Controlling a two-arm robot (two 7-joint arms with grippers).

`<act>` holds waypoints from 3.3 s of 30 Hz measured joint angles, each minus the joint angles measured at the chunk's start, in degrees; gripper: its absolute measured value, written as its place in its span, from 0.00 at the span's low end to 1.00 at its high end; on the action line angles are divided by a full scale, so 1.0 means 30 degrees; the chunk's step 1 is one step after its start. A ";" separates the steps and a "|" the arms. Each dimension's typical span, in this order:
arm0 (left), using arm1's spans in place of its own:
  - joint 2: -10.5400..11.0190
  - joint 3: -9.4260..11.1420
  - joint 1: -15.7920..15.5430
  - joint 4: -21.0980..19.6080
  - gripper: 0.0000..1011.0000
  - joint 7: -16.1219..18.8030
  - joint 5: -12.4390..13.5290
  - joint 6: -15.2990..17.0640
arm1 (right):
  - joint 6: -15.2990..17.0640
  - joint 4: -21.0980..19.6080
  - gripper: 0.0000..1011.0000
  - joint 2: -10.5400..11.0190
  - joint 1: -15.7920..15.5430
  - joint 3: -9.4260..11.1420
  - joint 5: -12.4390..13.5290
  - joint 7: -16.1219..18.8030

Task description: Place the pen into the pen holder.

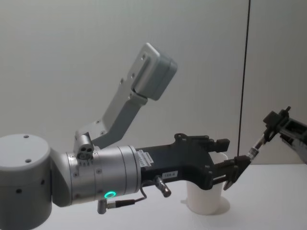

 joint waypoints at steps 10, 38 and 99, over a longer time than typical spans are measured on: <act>-0.0001 0.0001 0.0001 0.0000 0.76 0.0001 0.0000 -0.0001 | -0.0348 0.0018 0.15 0.0196 0.0410 0.0052 -0.0508 -0.0305; -0.0001 0.0001 0.0001 0.0000 0.99 0.0000 -0.0002 -0.0001 | -0.2273 0.5235 0.15 0.0170 0.6978 -0.0407 -0.6312 0.0457; -0.0001 0.0002 0.0001 0.0000 0.99 0.0000 -0.0001 -0.0001 | -0.9421 2.2294 0.30 -0.1767 1.7005 -0.2472 -0.9802 0.4757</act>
